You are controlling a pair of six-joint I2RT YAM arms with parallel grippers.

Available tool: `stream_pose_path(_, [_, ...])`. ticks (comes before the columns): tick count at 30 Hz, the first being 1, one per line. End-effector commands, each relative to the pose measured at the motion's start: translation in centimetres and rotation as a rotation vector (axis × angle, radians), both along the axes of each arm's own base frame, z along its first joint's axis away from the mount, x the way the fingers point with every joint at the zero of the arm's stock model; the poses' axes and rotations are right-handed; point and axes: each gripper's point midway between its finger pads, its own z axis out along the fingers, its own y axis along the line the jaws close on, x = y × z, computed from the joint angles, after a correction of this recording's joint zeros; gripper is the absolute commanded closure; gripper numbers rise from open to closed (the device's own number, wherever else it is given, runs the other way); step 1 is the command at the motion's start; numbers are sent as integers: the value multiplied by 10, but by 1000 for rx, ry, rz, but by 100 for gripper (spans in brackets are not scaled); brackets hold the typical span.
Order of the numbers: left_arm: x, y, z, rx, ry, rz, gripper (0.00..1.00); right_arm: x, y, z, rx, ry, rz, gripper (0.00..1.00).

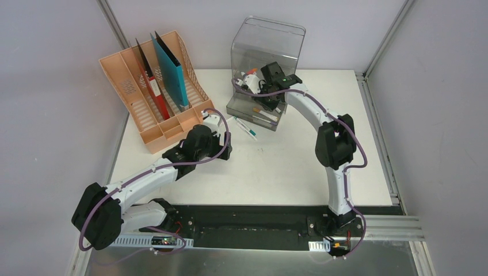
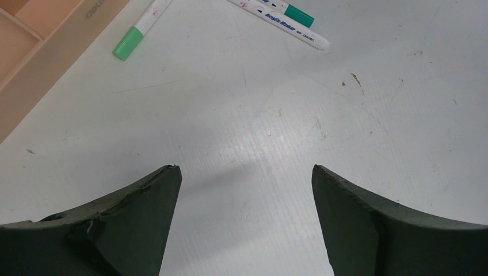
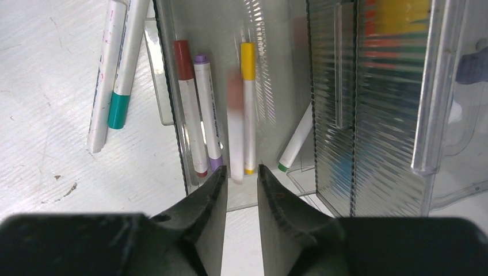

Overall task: Organize the desk
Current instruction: Place the stationery in the drawer, then pick up the stationery from the center of the board.

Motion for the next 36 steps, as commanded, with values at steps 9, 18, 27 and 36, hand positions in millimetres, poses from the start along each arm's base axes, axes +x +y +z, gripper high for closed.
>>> stream_pose_path(9, [2,1,8,-33,-19,13,14,-2,14,31,78,-19,-20,67])
stream_pose_path(18, [2,2,8,-41,-12,18,14,-54,17,75,224,58,16,69])
stream_pose_path(27, [6,-5,11,-59,0,7,14,-116,1,105,310,60,127,70])
stream_pose_path(36, [13,-25,14,-130,51,-24,15,-147,-41,131,457,81,124,70])
